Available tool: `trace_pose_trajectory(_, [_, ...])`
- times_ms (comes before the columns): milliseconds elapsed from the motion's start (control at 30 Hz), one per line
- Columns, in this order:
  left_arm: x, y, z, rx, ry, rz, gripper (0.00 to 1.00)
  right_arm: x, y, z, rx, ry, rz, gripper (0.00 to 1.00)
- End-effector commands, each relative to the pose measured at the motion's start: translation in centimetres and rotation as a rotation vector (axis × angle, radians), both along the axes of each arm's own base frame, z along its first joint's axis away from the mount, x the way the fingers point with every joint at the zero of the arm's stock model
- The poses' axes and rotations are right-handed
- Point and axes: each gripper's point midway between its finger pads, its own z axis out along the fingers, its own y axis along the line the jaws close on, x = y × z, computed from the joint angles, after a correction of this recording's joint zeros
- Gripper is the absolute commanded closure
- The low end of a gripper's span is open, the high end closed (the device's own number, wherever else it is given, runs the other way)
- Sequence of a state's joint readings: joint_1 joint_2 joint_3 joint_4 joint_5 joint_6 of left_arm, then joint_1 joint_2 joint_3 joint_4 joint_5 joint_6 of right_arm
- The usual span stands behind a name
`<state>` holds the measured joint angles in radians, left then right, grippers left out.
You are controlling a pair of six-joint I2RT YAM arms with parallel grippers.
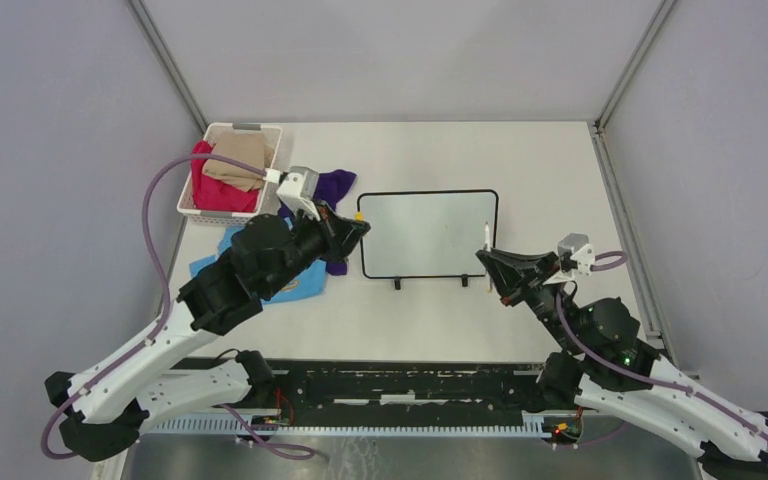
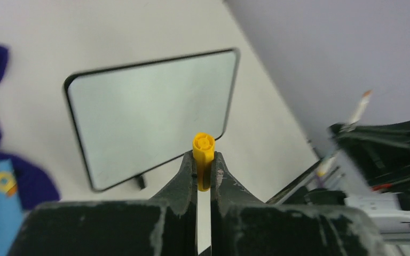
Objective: Write a sentence on the whiteboard
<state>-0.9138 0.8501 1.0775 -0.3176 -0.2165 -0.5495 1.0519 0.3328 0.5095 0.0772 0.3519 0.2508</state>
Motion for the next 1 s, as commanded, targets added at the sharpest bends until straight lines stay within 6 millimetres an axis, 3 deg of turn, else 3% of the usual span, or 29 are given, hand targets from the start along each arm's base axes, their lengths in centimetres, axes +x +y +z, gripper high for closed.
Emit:
trace_pose_trajectory(0, [-0.2, 4.3, -11.0, 0.299, 0.238, 0.158, 0.98, 1.7, -4.1, -4.7, -0.137, 0.100, -0.214, 1.00])
trace_pose_trajectory(133, [-0.6, 5.4, -15.8, 0.344, 0.365, 0.234, 0.98, 1.8, -4.3, -6.0, -0.149, 0.118, -0.228, 1.00])
trace_pose_trajectory(533, [-0.9, 4.9, -25.6, 0.537, 0.564, 0.268, 0.98, 2.0, -3.9, -7.3, -0.183, 0.141, -0.230, 1.00])
trace_pose_trajectory(967, [-0.3, 3.3, -31.5, 0.635, 0.656, 0.261, 0.98, 1.7, -3.3, -6.9, -0.175, 0.142, -0.195, 1.00])
